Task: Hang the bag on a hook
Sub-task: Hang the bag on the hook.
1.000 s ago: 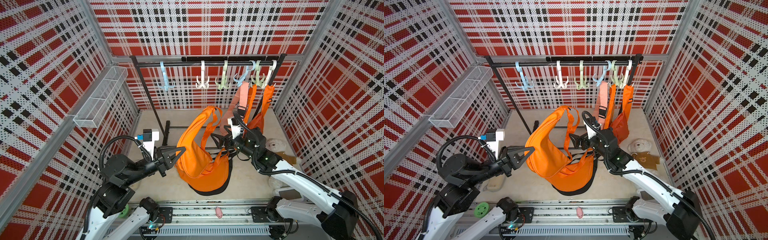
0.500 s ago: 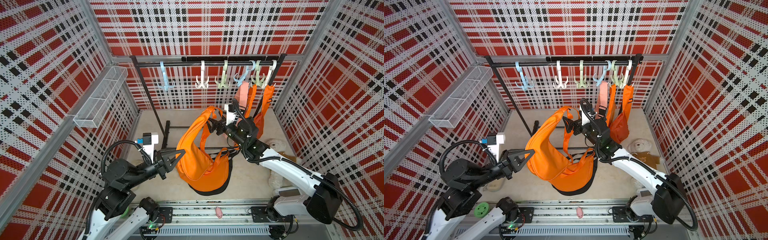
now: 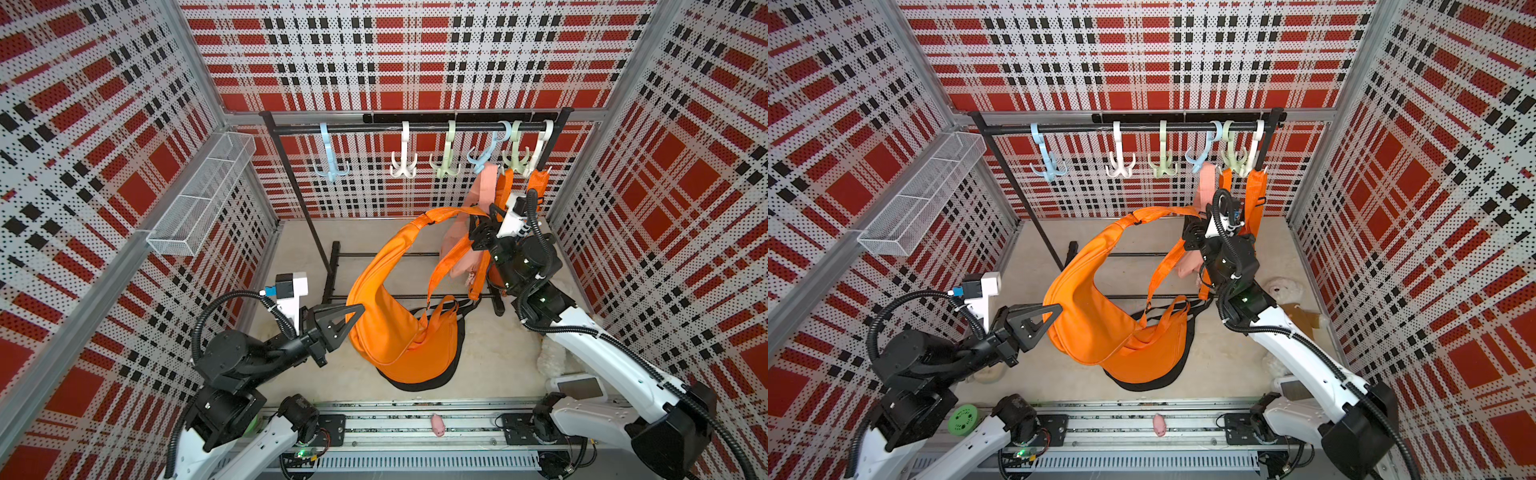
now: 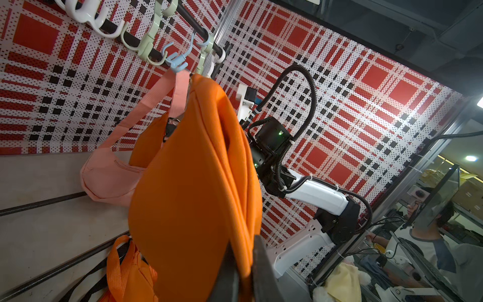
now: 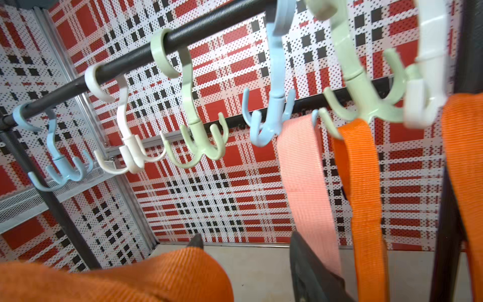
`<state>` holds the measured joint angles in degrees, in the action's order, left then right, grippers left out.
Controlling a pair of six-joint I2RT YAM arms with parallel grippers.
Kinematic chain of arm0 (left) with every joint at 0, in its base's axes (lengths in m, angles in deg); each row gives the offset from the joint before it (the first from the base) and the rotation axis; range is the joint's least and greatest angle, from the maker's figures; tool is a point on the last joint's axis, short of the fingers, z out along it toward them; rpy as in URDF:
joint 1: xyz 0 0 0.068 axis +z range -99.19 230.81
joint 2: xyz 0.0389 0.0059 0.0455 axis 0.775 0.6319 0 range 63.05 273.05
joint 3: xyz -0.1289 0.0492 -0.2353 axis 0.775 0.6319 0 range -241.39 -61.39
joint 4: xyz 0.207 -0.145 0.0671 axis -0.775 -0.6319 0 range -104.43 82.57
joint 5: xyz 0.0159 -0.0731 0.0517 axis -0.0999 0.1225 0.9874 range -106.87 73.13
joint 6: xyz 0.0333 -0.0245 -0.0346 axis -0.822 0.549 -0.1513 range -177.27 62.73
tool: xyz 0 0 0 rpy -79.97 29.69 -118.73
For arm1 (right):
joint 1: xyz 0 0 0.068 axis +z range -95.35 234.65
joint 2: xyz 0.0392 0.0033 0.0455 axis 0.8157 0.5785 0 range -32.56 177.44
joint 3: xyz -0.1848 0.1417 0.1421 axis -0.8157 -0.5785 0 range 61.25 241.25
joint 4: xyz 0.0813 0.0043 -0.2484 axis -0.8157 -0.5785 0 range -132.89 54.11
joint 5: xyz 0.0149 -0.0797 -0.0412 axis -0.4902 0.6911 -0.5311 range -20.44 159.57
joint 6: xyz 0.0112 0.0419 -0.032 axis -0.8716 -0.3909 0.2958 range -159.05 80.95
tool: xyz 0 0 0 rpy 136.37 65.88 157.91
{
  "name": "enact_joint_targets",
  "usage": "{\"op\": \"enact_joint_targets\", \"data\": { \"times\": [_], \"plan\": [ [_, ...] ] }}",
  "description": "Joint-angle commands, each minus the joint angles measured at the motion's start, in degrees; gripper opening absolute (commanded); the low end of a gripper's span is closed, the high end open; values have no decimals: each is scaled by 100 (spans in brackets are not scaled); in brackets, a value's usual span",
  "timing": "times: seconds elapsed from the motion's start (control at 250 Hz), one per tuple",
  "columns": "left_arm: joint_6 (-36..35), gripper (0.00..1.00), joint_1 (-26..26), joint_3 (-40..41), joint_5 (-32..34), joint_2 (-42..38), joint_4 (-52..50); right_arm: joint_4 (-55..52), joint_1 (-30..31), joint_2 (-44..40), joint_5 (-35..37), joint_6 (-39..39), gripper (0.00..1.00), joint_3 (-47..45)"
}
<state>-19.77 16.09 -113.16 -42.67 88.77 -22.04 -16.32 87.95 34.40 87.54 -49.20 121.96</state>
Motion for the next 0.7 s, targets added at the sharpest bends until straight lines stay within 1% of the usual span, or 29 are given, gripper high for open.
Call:
{"op": "enact_joint_targets", "data": {
  "times": [0.0, 0.048, 0.076, 0.092, 0.128, 0.256, 0.324, 0.368, 0.452, 0.596, 0.692],
  "plan": [
    [8, 0, -4, 2, 79, -24, 184, 67, 10, -69, -457, 208, 43, -74],
    [-12, 0, -1, 0, 115, -19, 141, 15, 9, -59, -709, 267, 41, -48],
    [-16, 0, -8, -4, 134, -16, 119, -33, 6, -58, -719, 292, 40, -30],
    [-34, 0, -8, -7, 152, -30, 98, -62, 7, -60, -909, 303, 40, -16],
    [-48, 0, -2, -13, 208, -44, 49, -116, 8, -69, -1064, 355, 38, -15],
    [-143, 0, 3, -28, 555, -167, -127, -426, 3, -147, -1360, 567, 29, 45],
    [-212, 0, 8, -73, 662, -190, -229, -806, -15, -118, -1635, 725, 20, 245],
    [-263, 0, 2, -126, 747, -198, -304, -1121, -40, -51, -1750, 797, 17, 448],
    [-351, 0, 8, -196, 982, -272, -358, -1688, -205, 124, -2070, 852, 16, 814],
    [-500, 0, 13, -378, 1430, -313, -442, -2213, -719, 349, -2801, 700, 15, 1250],
    [-562, 0, 10, -497, 1564, -207, -438, -2446, -841, 455, -2983, 755, 15, 1483]
  ]
}}
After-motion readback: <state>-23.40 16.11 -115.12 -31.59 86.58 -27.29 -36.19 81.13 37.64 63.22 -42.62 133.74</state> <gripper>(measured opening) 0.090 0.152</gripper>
